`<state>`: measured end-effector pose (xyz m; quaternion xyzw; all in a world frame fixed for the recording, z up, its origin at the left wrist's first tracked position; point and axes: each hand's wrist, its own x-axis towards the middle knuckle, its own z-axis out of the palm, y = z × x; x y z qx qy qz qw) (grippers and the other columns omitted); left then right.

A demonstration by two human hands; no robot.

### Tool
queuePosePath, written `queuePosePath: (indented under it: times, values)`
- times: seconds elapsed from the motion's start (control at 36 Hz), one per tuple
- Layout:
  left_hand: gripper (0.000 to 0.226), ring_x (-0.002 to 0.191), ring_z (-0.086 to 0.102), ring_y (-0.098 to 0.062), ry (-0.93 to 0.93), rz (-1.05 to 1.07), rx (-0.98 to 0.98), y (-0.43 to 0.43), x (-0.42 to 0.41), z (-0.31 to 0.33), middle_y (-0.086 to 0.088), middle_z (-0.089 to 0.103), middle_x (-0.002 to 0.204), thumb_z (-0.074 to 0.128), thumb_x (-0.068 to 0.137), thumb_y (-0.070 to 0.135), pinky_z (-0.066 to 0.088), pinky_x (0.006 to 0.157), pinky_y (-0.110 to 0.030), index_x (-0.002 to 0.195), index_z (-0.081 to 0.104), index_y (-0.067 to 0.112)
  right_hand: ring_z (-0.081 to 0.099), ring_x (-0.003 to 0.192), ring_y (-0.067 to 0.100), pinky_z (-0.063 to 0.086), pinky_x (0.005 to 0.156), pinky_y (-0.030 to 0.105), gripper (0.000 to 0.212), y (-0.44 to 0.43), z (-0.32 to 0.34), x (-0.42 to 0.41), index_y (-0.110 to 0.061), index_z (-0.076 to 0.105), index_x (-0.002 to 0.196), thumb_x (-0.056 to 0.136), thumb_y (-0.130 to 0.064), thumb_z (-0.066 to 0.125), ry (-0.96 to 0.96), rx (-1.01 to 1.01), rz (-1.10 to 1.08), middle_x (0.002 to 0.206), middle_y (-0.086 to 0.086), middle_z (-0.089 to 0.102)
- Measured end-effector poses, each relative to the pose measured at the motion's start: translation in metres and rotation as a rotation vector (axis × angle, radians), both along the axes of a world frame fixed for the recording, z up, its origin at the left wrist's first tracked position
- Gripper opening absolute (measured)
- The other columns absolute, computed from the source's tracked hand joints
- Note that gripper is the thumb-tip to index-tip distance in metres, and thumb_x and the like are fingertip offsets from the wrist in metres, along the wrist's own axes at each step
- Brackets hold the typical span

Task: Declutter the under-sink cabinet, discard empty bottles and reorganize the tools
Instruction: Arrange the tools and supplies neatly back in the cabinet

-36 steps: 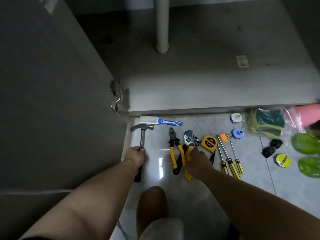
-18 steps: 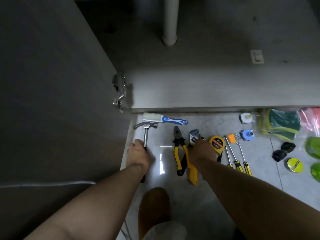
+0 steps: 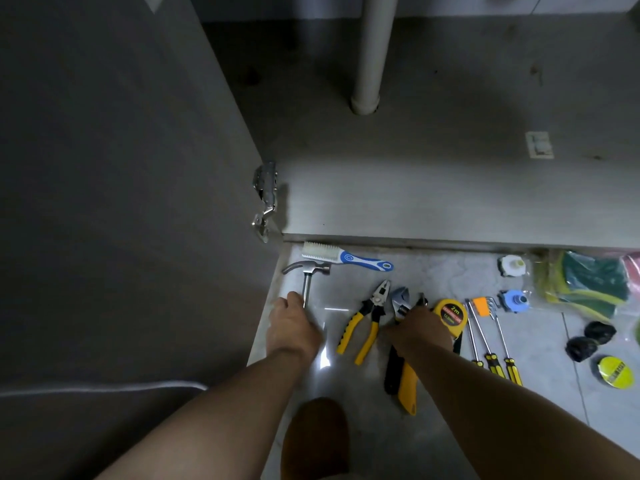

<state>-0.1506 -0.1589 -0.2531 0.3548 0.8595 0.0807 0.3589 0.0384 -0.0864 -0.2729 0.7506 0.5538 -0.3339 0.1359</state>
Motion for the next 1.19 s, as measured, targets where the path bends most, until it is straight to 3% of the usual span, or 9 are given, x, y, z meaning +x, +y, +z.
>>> queuePosePath:
  times: [0.22, 0.39, 0.5, 0.64, 0.78, 0.83, 0.94, 1.11, 1.19]
  values:
    - [0.029, 0.105, 0.055, -0.033, 0.067, -0.026, 0.087, -0.003, 0.001, -0.007, -0.010, 0.049, 0.121, 0.050, 0.089, 0.009, 0.050, 0.090, -0.045, 0.118, 0.053, 0.013, 0.064, 0.075, 0.026, 0.043, 0.056, 0.026, 0.022, 0.003, 0.004, 0.018, -0.015, 0.069, 0.087, 0.086, -0.037, 0.069, 0.134, 0.102, 0.005, 0.071, -0.001, 0.060]
    - [0.013, 0.094, 0.056, -0.024, 0.065, -0.037, 0.212, -0.008, -0.001, -0.013, -0.004, 0.054, 0.107, 0.053, 0.094, 0.011, 0.053, 0.084, -0.041, 0.104, 0.060, 0.016, 0.055, 0.056, 0.007, 0.031, 0.046, 0.021, 0.025, 0.005, 0.016, 0.003, -0.025, 0.054, 0.068, 0.087, -0.037, 0.067, 0.359, 0.312, 0.002, 0.060, -0.008, 0.058]
    - [0.015, 0.088, 0.066, -0.013, -0.180, 0.096, 0.221, -0.008, 0.005, -0.012, 0.006, 0.071, 0.095, 0.056, 0.098, 0.025, 0.056, 0.081, -0.030, 0.097, 0.071, 0.025, 0.067, 0.057, 0.024, 0.058, 0.058, 0.036, 0.026, 0.009, 0.023, -0.028, -0.019, 0.058, 0.065, 0.087, -0.021, 0.072, 0.625, 0.110, -0.084, 0.061, 0.004, 0.066]
    - [0.026, 0.069, 0.067, -0.019, -0.652, 0.263, 0.174, -0.009, 0.013, -0.011, -0.008, 0.072, 0.073, 0.053, 0.098, 0.005, 0.053, 0.064, -0.021, 0.078, 0.070, 0.008, 0.066, 0.046, 0.021, 0.058, 0.051, 0.032, 0.026, -0.003, 0.022, -0.059, -0.009, 0.059, 0.070, 0.094, -0.003, 0.065, 0.841, -0.239, -0.212, 0.062, 0.016, 0.063]
    - [0.021, 0.074, 0.064, -0.025, -0.659, 0.241, 0.118, -0.014, 0.010, -0.014, -0.018, 0.069, 0.080, 0.050, 0.101, -0.003, 0.055, 0.076, -0.034, 0.093, 0.069, -0.004, 0.067, 0.065, 0.023, 0.058, 0.066, 0.032, 0.019, -0.014, 0.016, -0.058, -0.013, 0.068, 0.085, 0.098, -0.009, 0.056, 0.669, -0.190, 0.000, 0.081, 0.014, 0.069]
    - [0.020, 0.074, 0.062, -0.028, -0.654, 0.285, 0.110, -0.016, 0.012, -0.018, -0.020, 0.067, 0.083, 0.046, 0.103, -0.004, 0.055, 0.071, -0.034, 0.102, 0.066, -0.009, 0.065, 0.085, 0.023, 0.054, 0.075, 0.031, 0.014, -0.020, 0.013, -0.051, -0.026, 0.063, 0.086, 0.096, -0.018, 0.056, 0.469, -0.045, 0.285, 0.094, 0.004, 0.067]
    - [0.018, 0.071, 0.063, -0.026, -0.611, 0.346, 0.111, -0.017, 0.014, -0.022, -0.020, 0.069, 0.087, 0.045, 0.104, -0.002, 0.057, 0.059, -0.026, 0.106, 0.062, -0.007, 0.062, 0.099, 0.031, 0.049, 0.073, 0.033, 0.022, -0.034, 0.006, -0.030, -0.023, 0.055, 0.112, 0.091, -0.018, 0.054, 0.318, 0.119, 0.438, 0.120, 0.004, 0.051]
    - [0.014, 0.097, 0.069, -0.038, -0.422, 0.364, 0.075, -0.014, 0.016, -0.029, -0.022, 0.070, 0.103, 0.052, 0.097, 0.003, 0.060, 0.090, -0.047, 0.102, 0.064, 0.004, 0.059, 0.105, 0.030, 0.051, 0.070, 0.036, 0.031, -0.047, 0.003, 0.002, -0.016, 0.043, 0.118, 0.091, -0.023, 0.055, 0.145, 0.233, 0.262, 0.123, 0.008, 0.044]
    - [0.019, 0.098, 0.065, -0.030, -0.201, 0.183, 0.038, -0.013, 0.016, -0.020, -0.009, 0.068, 0.103, 0.057, 0.092, 0.013, 0.057, 0.087, -0.041, 0.110, 0.063, 0.014, 0.062, 0.101, 0.026, 0.055, 0.073, 0.037, 0.034, -0.055, 0.001, 0.019, -0.020, 0.042, 0.122, 0.092, -0.028, 0.057, 0.106, 0.229, 0.183, 0.126, 0.006, 0.044]
